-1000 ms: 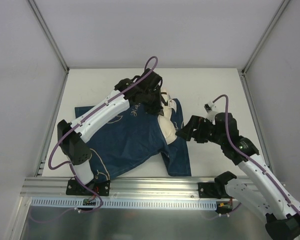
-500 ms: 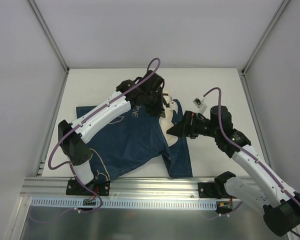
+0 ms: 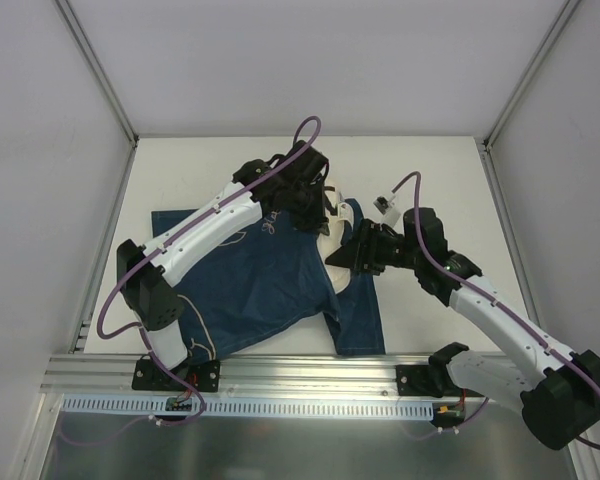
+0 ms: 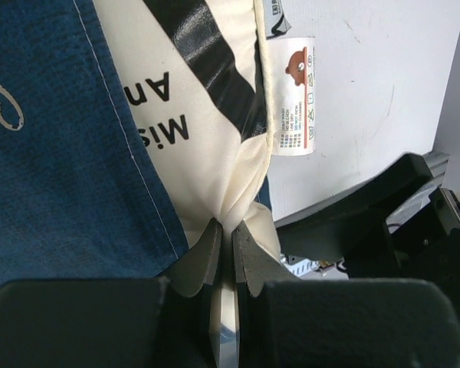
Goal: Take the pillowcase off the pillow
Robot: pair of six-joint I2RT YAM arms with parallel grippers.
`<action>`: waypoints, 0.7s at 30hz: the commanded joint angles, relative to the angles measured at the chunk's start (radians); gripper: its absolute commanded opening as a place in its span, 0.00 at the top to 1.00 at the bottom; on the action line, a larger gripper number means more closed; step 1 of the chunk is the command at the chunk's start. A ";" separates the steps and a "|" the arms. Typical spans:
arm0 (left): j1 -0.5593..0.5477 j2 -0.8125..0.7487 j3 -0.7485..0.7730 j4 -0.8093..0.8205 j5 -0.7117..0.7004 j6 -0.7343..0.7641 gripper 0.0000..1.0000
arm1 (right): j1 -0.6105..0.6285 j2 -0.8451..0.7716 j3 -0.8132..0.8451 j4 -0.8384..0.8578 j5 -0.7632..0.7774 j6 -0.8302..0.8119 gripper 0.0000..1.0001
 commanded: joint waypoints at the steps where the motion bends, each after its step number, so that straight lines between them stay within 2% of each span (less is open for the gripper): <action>1: -0.026 -0.038 0.017 0.091 0.062 -0.013 1.00 | 0.011 0.012 -0.017 0.079 0.051 0.017 0.22; 2: -0.026 -0.041 0.016 0.091 0.061 -0.012 1.00 | 0.011 0.012 -0.020 0.061 0.070 0.011 0.09; 5: -0.026 -0.051 0.011 0.091 0.056 -0.008 1.00 | 0.011 0.003 -0.023 -0.005 0.145 -0.023 0.01; 15: -0.026 -0.076 -0.004 0.091 0.055 -0.007 1.00 | -0.025 0.020 -0.022 -0.022 0.153 -0.025 0.04; 21: -0.026 -0.068 0.002 0.091 0.058 -0.008 1.00 | -0.011 0.078 -0.026 0.107 0.053 0.049 0.01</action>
